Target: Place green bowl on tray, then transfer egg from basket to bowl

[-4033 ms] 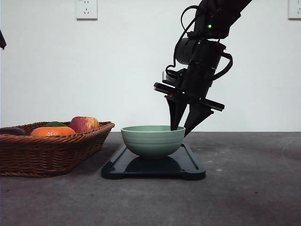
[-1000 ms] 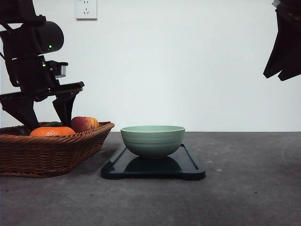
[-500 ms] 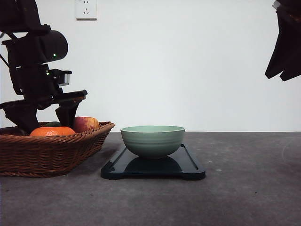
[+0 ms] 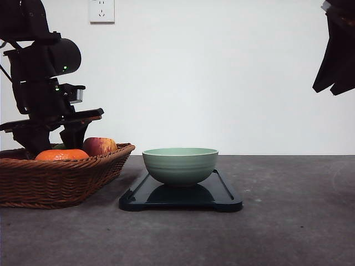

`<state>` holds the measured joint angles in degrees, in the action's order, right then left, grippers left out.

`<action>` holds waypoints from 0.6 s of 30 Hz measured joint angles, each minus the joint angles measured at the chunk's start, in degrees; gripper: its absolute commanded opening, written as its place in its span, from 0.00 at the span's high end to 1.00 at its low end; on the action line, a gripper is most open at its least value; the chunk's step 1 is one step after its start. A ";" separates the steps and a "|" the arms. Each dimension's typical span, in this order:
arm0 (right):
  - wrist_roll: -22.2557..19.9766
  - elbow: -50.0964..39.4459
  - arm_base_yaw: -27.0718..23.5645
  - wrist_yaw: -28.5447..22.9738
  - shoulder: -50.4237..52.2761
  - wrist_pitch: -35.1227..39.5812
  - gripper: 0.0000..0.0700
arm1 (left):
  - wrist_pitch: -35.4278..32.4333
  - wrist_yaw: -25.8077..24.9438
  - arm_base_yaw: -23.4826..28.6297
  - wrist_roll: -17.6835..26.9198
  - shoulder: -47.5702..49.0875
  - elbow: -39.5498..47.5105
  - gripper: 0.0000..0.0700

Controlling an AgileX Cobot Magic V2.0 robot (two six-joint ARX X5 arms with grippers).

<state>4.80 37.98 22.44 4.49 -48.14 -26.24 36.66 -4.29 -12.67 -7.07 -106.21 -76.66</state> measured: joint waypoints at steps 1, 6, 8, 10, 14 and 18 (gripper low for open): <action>0.00 0.00 0.00 0.00 0.00 0.00 0.71 | 0.03 0.00 0.00 0.00 0.00 0.00 0.68; 0.00 0.00 0.00 0.00 0.00 0.00 0.71 | 0.84 0.00 0.04 0.00 0.00 -0.12 0.68; 0.00 0.00 0.00 0.00 0.00 0.00 0.71 | 1.28 0.00 0.04 0.00 0.00 -0.20 0.68; 0.00 0.00 0.00 0.00 0.00 0.00 0.71 | 1.80 0.00 0.07 0.00 0.28 -0.22 0.68; 0.00 0.00 0.00 0.00 0.00 0.00 0.71 | 3.10 0.02 0.07 0.00 3.11 -0.22 0.68; 0.00 0.00 0.00 0.00 0.00 0.00 0.71 | 2.94 0.02 0.07 0.00 9.38 -0.22 0.68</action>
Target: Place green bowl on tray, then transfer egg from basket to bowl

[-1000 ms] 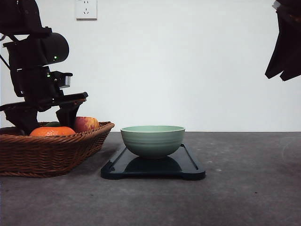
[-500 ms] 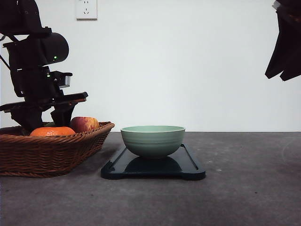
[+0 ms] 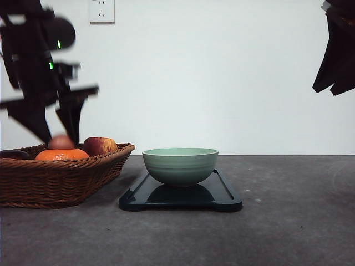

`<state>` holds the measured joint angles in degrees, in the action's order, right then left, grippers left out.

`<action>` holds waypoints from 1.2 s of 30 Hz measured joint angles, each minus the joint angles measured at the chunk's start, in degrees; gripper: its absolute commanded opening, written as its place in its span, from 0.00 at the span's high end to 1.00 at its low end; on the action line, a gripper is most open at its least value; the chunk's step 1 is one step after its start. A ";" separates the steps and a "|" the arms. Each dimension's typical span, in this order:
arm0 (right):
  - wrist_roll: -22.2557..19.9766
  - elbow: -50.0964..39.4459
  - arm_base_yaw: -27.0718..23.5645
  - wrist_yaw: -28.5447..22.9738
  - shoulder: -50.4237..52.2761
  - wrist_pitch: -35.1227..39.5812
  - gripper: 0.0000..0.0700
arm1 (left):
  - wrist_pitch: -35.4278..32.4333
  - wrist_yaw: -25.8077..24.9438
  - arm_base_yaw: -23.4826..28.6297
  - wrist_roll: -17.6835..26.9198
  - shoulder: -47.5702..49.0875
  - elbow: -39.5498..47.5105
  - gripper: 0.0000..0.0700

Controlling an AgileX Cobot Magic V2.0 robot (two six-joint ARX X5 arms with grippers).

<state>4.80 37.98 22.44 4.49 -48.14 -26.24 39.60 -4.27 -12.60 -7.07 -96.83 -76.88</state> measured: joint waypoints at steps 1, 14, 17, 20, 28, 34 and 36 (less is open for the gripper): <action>0.00 0.00 0.00 0.00 0.00 0.00 0.71 | -0.16 -0.01 0.00 0.00 1.77 0.00 0.68; 0.00 0.00 0.00 0.00 0.00 0.00 0.71 | -9.44 -11.62 -0.92 -1.44 15.09 -0.08 0.68; 0.00 0.00 0.00 0.00 0.00 0.00 0.71 | -10.13 -12.54 -2.42 -2.27 14.56 -0.11 0.68; 0.00 0.00 0.00 0.00 0.00 0.00 0.71 | -11.53 -12.55 -4.45 -2.81 13.52 -0.09 0.68; 0.00 0.00 0.00 0.00 0.00 0.00 0.71 | -15.24 -12.46 -11.19 -2.86 9.01 -0.09 0.67; 0.00 0.00 0.00 0.00 0.00 0.00 0.71 | -19.82 -11.53 -15.40 -2.86 3.92 -0.11 0.67; 0.00 0.00 0.00 0.00 0.00 -0.03 0.71 | -20.49 -10.47 -16.46 -2.83 2.06 -0.60 0.67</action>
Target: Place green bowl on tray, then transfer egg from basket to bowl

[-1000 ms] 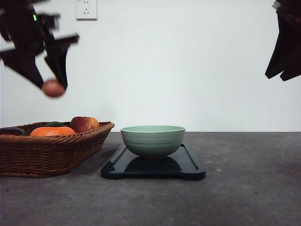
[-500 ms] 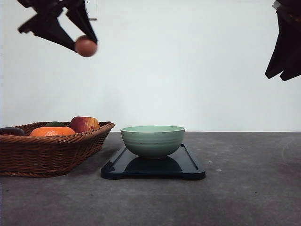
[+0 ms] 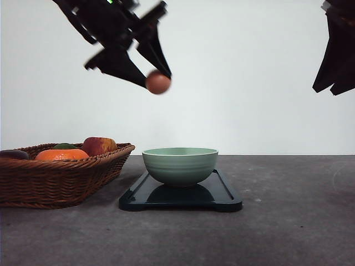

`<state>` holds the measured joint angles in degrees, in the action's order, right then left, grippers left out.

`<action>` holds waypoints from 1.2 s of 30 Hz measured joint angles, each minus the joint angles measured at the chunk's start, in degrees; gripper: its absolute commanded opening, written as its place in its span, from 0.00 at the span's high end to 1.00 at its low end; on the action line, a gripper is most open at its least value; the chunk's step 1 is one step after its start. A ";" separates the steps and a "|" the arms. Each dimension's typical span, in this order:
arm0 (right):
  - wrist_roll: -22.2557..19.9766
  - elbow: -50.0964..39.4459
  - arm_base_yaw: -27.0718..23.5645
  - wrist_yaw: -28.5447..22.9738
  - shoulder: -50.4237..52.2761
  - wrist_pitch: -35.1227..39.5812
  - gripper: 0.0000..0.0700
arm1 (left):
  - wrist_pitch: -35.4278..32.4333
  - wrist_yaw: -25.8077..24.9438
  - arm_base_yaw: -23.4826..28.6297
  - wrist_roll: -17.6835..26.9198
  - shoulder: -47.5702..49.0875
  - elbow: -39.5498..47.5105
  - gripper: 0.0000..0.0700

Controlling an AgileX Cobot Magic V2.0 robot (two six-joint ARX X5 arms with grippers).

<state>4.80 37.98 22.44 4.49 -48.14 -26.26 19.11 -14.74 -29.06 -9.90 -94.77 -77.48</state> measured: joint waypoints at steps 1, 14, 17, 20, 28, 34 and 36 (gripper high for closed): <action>0.00 0.00 0.00 0.00 0.00 -0.02 0.71 | -0.01 0.43 -0.42 0.01 -1.05 -0.54 0.67; 0.00 0.00 0.00 0.00 0.00 -0.23 0.71 | -0.96 3.08 -2.87 0.92 -13.33 -6.87 0.67; 0.00 0.00 0.00 0.00 0.00 -0.41 0.71 | -0.96 5.30 -3.08 1.32 -15.42 -6.87 0.67; 0.00 0.00 0.00 0.00 0.00 -0.54 0.71 | -0.96 6.74 -3.08 1.83 -16.63 -6.87 0.67; 0.00 0.00 0.00 0.00 0.00 -0.54 0.71 | -1.16 7.08 -3.33 2.46 -18.56 -6.87 0.67; -0.02 0.00 0.00 0.00 0.00 -0.54 0.71 | -1.03 7.10 -4.66 2.54 -20.85 -6.87 0.67; 0.00 0.00 0.00 0.00 0.00 -0.54 0.71 | -0.98 7.12 -5.13 2.77 -21.06 -6.87 0.65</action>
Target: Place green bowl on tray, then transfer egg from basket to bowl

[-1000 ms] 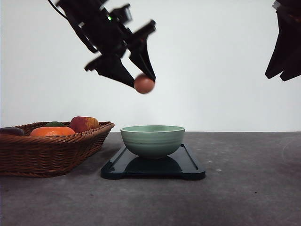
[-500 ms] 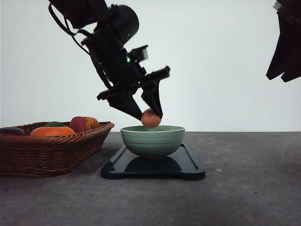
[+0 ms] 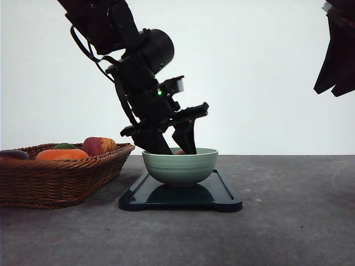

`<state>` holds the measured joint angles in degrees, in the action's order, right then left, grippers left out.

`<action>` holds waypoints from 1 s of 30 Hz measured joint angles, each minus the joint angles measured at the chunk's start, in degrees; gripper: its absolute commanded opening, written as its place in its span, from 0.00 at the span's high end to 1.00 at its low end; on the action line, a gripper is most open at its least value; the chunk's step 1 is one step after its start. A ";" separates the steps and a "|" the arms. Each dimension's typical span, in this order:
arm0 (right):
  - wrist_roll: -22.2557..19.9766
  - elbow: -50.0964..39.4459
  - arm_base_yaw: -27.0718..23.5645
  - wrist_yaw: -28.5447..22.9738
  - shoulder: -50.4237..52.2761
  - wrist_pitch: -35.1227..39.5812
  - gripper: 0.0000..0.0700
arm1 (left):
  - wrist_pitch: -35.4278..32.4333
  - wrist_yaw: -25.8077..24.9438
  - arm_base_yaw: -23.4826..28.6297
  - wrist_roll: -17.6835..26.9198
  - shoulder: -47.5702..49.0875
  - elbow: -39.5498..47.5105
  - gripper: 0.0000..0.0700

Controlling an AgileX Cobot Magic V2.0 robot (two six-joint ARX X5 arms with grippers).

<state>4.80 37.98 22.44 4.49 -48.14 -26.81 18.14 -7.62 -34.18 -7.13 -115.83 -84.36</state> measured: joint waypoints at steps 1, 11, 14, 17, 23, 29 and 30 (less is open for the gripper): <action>0.00 0.00 0.00 0.00 0.00 0.00 0.71 | -0.06 0.18 -0.17 0.07 -0.02 0.00 0.61; 0.00 0.00 0.00 0.00 0.00 -0.17 0.71 | 0.57 1.97 -0.60 0.09 -0.02 0.00 0.38; 0.00 0.00 0.00 0.00 0.00 -0.71 0.71 | 2.90 1.97 -0.60 0.06 -0.02 -0.53 0.38; -0.02 0.00 0.00 0.00 0.00 -0.83 0.71 | 6.19 1.97 -0.60 0.06 0.07 -2.41 0.38; 0.00 0.00 0.00 0.00 0.00 -0.83 0.71 | 7.50 1.97 -0.60 0.04 5.54 -3.23 0.38; 0.00 0.00 0.00 0.00 0.00 -0.83 0.71 | 11.57 1.99 -0.60 0.04 14.45 -3.73 0.38; 0.00 0.00 0.00 0.00 0.00 -0.83 0.71 | 12.44 1.99 -0.59 0.04 15.45 -3.75 0.38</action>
<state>4.80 37.98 22.44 4.49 -48.14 -27.64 30.58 -5.63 -34.77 -7.09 -100.39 -88.11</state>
